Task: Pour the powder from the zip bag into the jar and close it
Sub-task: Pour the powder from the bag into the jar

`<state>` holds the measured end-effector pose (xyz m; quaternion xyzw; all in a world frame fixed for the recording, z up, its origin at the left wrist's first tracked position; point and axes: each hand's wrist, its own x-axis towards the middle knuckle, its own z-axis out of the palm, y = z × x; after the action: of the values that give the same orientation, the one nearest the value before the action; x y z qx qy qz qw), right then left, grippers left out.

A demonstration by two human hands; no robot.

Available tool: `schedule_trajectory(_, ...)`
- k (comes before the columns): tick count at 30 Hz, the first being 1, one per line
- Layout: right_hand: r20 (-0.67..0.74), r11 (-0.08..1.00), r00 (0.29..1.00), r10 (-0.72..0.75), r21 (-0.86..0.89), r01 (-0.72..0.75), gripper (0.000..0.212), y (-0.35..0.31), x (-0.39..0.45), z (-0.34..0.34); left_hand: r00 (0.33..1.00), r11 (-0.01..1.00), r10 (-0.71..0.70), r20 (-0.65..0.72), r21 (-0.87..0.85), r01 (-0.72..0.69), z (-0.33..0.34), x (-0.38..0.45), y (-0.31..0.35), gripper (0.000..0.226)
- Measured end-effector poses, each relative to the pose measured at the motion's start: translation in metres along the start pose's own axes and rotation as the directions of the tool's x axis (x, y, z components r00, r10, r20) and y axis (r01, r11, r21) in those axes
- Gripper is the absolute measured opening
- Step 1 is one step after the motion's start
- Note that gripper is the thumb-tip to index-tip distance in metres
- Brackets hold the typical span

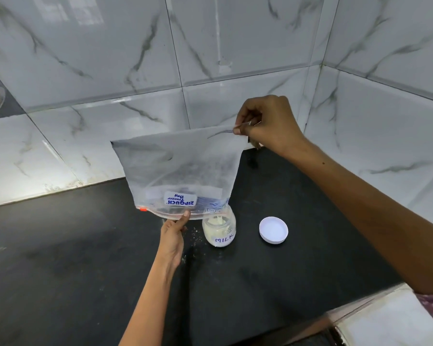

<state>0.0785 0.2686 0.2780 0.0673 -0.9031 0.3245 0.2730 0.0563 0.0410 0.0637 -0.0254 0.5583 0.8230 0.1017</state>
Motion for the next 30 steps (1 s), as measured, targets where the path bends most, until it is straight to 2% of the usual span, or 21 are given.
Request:
schedule_trajectory(3, 0.029, 1.000, 0.999, -0.022, -0.008, 0.023, 0.012, -0.005, -0.001, 0.004, 1.000, 1.000, 0.004, -0.009, 0.008, -0.004, 0.000, -0.001, -0.001, 0.047)
schedule_trajectory(6, -0.027, 0.999, 0.999, -0.037, 0.022, 0.038, 0.011, -0.008, 0.000, 0.008, 1.000, 0.999, 0.012, -0.001, 0.034, -0.012, 0.000, -0.001, -0.002, 0.043)
schedule_trajectory(9, 0.015, 0.998, 0.998, -0.058, 0.023, 0.058, 0.008, -0.012, -0.001, 0.011, 1.000, 0.998, 0.006, -0.025, 0.059, -0.004, 0.001, -0.002, -0.004, 0.033)
schedule_trajectory(12, -0.008, 0.999, 0.999, -0.038, 0.026, 0.038, 0.011, -0.014, 0.002, 0.014, 0.996, 0.997, -0.001, -0.091, 0.077, 0.008, 0.001, -0.001, -0.006, 0.039)
schedule_trajectory(14, 0.051, 0.999, 0.997, -0.054, -0.005, 0.054, 0.011, -0.017, 0.004, 0.015, 0.991, 0.997, -0.030, -0.127, 0.062, 0.038, 0.000, -0.002, -0.006, 0.044)
schedule_trajectory(17, 0.006, 0.998, 0.998, -0.064, 0.022, 0.063, 0.013, -0.022, 0.009, 0.017, 0.975, 0.989, -0.107, -0.192, 0.082, 0.125, 0.001, -0.004, -0.003, 0.042)
schedule_trajectory(20, 0.052, 0.994, 0.993, -0.105, -0.004, 0.105, 0.014, -0.031, 0.013, 0.019, 0.956, 0.976, -0.169, -0.238, 0.093, 0.196, 0.001, -0.003, -0.001, 0.044)
schedule_trajectory(22, 0.030, 0.994, 0.993, -0.112, 0.006, 0.112, 0.014, -0.034, 0.015, 0.023, 0.954, 0.972, -0.190, -0.230, 0.093, 0.217, 0.001, -0.002, 0.001, 0.046)
schedule_trajectory(24, 0.014, 0.994, 0.994, -0.108, 0.032, 0.107, 0.014, -0.036, 0.016, 0.025, 0.956, 0.971, -0.191, -0.222, 0.097, 0.216, 0.001, -0.002, 0.000, 0.048)
schedule_trajectory(26, 0.067, 0.992, 0.990, -0.123, 0.009, 0.122, 0.014, -0.037, 0.015, 0.030, 0.957, 0.975, -0.183, -0.226, 0.084, 0.206, 0.001, -0.002, -0.003, 0.048)
schedule_trajectory(30, 0.109, 0.996, 0.990, -0.094, 0.013, 0.093, 0.019, -0.036, 0.015, 0.031, 0.962, 0.988, -0.144, -0.233, 0.023, 0.153, 0.002, -0.003, -0.004, 0.034)
